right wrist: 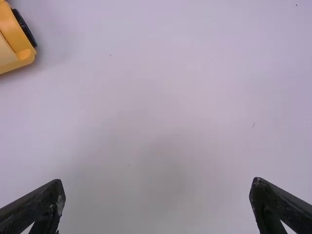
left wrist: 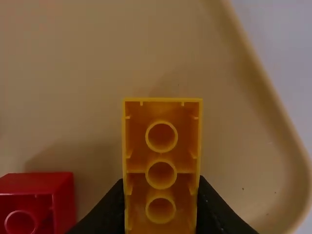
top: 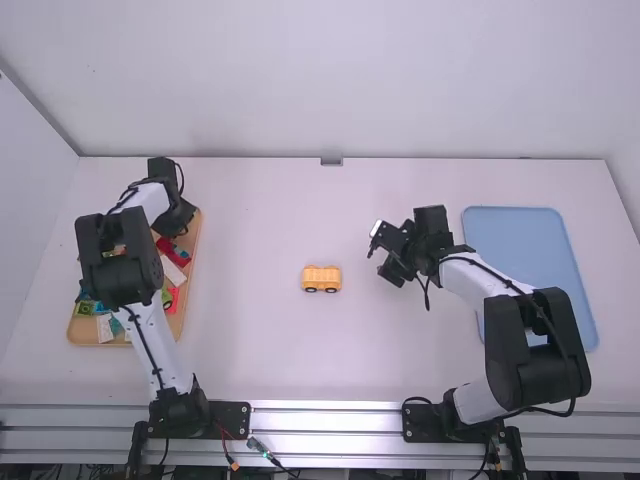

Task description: Assemble lego blocks to make yellow taxi

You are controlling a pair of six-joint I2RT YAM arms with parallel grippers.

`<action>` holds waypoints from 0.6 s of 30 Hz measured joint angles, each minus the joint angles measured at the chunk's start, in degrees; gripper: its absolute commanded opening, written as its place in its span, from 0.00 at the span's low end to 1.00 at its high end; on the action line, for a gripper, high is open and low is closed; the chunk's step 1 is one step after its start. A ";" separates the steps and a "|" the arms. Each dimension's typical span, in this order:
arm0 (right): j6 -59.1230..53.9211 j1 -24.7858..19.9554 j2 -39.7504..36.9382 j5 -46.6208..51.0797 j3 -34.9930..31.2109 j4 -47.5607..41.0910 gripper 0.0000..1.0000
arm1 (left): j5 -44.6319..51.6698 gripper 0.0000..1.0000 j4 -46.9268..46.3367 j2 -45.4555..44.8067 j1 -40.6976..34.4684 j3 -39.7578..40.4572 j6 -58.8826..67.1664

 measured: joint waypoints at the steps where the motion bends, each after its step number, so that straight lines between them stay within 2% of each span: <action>1: -0.07 0.00 0.00 -0.02 0.00 0.09 0.99 | -0.02 0.22 -0.02 0.02 0.00 0.00 -0.02; 4: 0.00 -0.02 0.00 -0.02 0.00 0.59 0.99 | -0.07 0.05 -0.63 0.00 0.00 0.02 -0.02; 5: -0.07 -0.02 0.00 -0.02 0.00 0.70 0.99 | -0.07 0.03 -0.83 0.00 0.00 0.02 0.00; 18: 0.02 0.00 0.00 -0.07 0.00 1.46 0.99 | -0.02 0.02 -9.92 0.00 0.00 8.09 1.22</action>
